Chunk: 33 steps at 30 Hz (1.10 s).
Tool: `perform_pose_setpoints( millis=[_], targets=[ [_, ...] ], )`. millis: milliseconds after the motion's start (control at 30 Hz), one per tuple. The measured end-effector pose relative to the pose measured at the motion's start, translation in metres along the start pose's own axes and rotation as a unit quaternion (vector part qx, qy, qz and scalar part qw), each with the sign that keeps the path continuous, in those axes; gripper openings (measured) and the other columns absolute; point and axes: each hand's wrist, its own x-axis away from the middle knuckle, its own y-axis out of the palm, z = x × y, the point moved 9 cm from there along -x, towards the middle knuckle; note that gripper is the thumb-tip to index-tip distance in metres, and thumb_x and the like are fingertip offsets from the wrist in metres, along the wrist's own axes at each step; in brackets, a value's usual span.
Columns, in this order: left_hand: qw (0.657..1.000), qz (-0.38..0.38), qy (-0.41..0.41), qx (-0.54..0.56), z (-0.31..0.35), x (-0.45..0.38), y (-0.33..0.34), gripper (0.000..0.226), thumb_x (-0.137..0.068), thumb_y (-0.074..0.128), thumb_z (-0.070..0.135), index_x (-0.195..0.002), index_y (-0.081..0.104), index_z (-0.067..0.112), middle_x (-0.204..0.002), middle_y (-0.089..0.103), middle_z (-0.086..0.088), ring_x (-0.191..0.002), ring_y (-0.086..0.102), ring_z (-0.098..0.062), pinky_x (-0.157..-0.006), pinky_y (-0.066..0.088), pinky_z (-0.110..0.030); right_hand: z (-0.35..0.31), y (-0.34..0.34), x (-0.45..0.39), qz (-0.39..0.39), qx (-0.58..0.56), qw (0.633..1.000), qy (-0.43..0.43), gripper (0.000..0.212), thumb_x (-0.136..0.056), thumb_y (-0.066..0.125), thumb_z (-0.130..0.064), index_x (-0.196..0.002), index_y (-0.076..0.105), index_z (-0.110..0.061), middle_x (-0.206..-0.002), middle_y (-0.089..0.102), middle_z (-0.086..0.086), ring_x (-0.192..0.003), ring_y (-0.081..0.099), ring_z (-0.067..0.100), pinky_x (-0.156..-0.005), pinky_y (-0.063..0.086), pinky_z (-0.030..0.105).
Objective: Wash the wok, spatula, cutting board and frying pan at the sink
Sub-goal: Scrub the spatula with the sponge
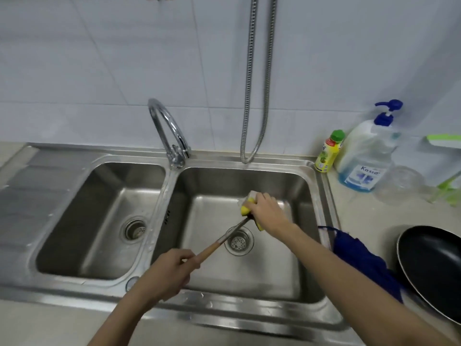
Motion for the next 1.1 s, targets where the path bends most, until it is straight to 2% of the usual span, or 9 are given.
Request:
perform_pose_setpoints(
  millis=[200, 333, 433, 500, 600, 800, 867, 967, 1100],
  targets=[
    [0.997, 0.066, 0.008, -0.033, -0.013, 0.034, -0.027, 0.039, -0.096, 0.052, 0.038, -0.077, 0.058, 0.005, -0.049, 0.047, 0.006, -0.038, 0.038, -0.006, -0.039, 0.032, -0.021, -0.043, 0.006, -0.028, 0.038, 0.009, 0.999, -0.011, 0.042, -0.075, 0.073, -0.039, -0.108, 0.061, -0.016, -0.089, 0.058, 0.011, -0.078, 0.055, 0.03, -0.065, 0.042, 0.036],
    [0.99, 0.087, 0.015, -0.114, -0.025, 0.052, -0.046, 0.036, -0.097, 0.05, 0.041, -0.068, 0.061, 0.022, -0.051, 0.052, 0.007, -0.043, 0.044, -0.004, -0.048, 0.038, -0.022, -0.057, 0.006, -0.039, 0.053, 0.033, 0.998, -0.014, 0.037, -0.085, 0.063, -0.038, -0.115, 0.056, -0.019, -0.1, 0.057, 0.01, -0.088, 0.053, 0.029, -0.072, 0.039, 0.037],
    [0.987, 0.096, 0.006, -0.127, -0.032, 0.06, -0.053, 0.039, -0.096, 0.049, 0.044, -0.077, 0.066, 0.013, -0.054, 0.054, 0.005, -0.041, 0.042, -0.005, -0.046, 0.036, -0.018, -0.054, 0.01, -0.038, 0.07, 0.013, 0.997, 0.032, 0.032, -0.084, 0.065, -0.031, -0.11, 0.06, -0.015, -0.095, 0.059, 0.013, -0.084, 0.055, 0.032, -0.069, 0.041, 0.038],
    [0.986, 0.112, 0.009, -0.12, -0.031, 0.058, -0.052, 0.047, -0.095, 0.049, 0.047, -0.078, 0.065, 0.006, -0.054, 0.052, 0.002, -0.039, 0.04, -0.006, -0.045, 0.033, -0.014, -0.072, 0.02, -0.033, 0.069, -0.017, 0.997, 0.0, 0.026, -0.082, 0.067, -0.029, -0.104, 0.063, -0.015, -0.092, 0.059, 0.012, -0.082, 0.055, 0.032, -0.067, 0.041, 0.036],
    [0.98, 0.134, 0.013, -0.146, -0.024, 0.048, -0.042, 0.043, -0.097, 0.048, 0.042, -0.079, 0.064, 0.006, -0.056, 0.051, 0.003, -0.044, 0.043, -0.007, -0.048, 0.035, -0.02, -0.096, 0.032, -0.024, 0.063, -0.038, 0.995, -0.064, 0.022, -0.086, 0.061, -0.029, -0.106, 0.063, -0.02, -0.094, 0.059, 0.007, -0.085, 0.054, 0.029, -0.068, 0.039, 0.035],
    [0.994, 0.091, 0.0, -0.067, -0.026, 0.052, -0.021, 0.038, -0.098, 0.051, 0.036, -0.08, 0.064, 0.005, -0.055, 0.053, 0.005, -0.041, 0.043, -0.003, -0.047, 0.038, -0.018, -0.033, 0.01, -0.031, 0.1, -0.033, 0.991, 0.081, 0.025, -0.082, 0.065, -0.026, -0.104, 0.062, -0.013, -0.095, 0.056, 0.015, -0.084, 0.05, 0.034, -0.07, 0.04, 0.038],
    [0.993, 0.098, -0.006, -0.062, -0.021, 0.046, -0.019, 0.04, -0.097, 0.051, 0.035, -0.075, 0.059, 0.002, -0.056, 0.054, 0.002, -0.042, 0.044, -0.007, -0.046, 0.038, -0.02, -0.042, 0.015, -0.025, 0.097, -0.093, 0.989, 0.059, 0.024, -0.085, 0.062, -0.028, -0.104, 0.064, -0.013, -0.095, 0.056, 0.015, -0.085, 0.051, 0.034, -0.072, 0.041, 0.039],
    [0.984, 0.13, -0.013, -0.124, -0.015, 0.032, -0.018, 0.033, -0.094, 0.051, 0.034, -0.076, 0.062, 0.009, -0.063, 0.061, -0.003, -0.049, 0.049, -0.012, -0.05, 0.04, -0.025, -0.083, 0.027, -0.005, 0.049, -0.229, 0.972, -0.007, 0.024, -0.089, 0.055, -0.031, -0.106, 0.067, -0.018, -0.097, 0.057, 0.009, -0.091, 0.05, 0.031, -0.082, 0.041, 0.04],
    [0.977, 0.151, -0.021, -0.146, -0.025, 0.027, -0.012, 0.022, -0.092, 0.053, 0.034, -0.079, 0.065, 0.021, -0.07, 0.063, -0.001, -0.072, 0.062, -0.02, -0.061, 0.044, -0.032, -0.124, 0.016, 0.022, 0.038, -0.314, 0.946, -0.07, 0.027, -0.088, 0.053, -0.038, -0.105, 0.068, -0.023, -0.099, 0.055, -0.002, -0.095, 0.044, 0.016, -0.086, 0.037, 0.029]
  ],
)
